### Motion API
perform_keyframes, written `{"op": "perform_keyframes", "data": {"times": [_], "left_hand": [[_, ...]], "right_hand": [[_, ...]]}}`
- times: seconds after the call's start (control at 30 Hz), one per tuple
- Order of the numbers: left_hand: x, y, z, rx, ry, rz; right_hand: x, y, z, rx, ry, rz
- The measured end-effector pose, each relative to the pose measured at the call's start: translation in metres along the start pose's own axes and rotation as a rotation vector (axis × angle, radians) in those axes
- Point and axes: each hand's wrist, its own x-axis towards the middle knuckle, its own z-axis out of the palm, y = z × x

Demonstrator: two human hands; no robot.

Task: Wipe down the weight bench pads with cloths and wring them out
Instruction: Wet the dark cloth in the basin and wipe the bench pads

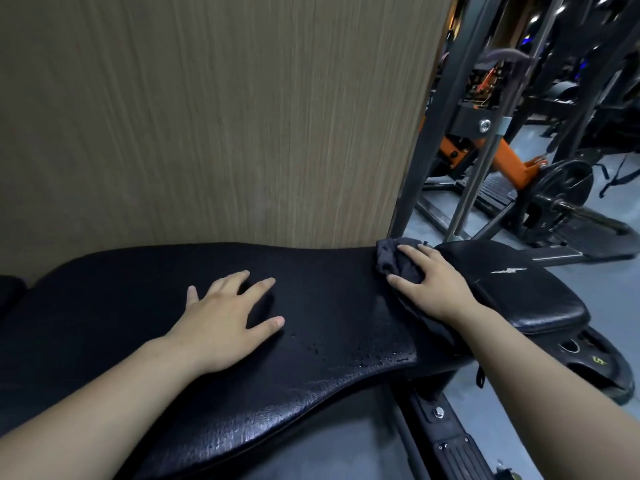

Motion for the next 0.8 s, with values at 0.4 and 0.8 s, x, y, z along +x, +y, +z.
{"op": "perform_keyframes", "data": {"times": [0.4, 0.8], "left_hand": [[-0.013, -0.029, 0.0, 0.012, 0.012, -0.017], [-0.039, -0.08, -0.017, -0.011, 0.06, -0.098]], "right_hand": [[-0.016, -0.028, 0.015, -0.026, 0.052, 0.014], [-0.038, -0.112, 0.046, -0.116, 0.017, 0.016]]}}
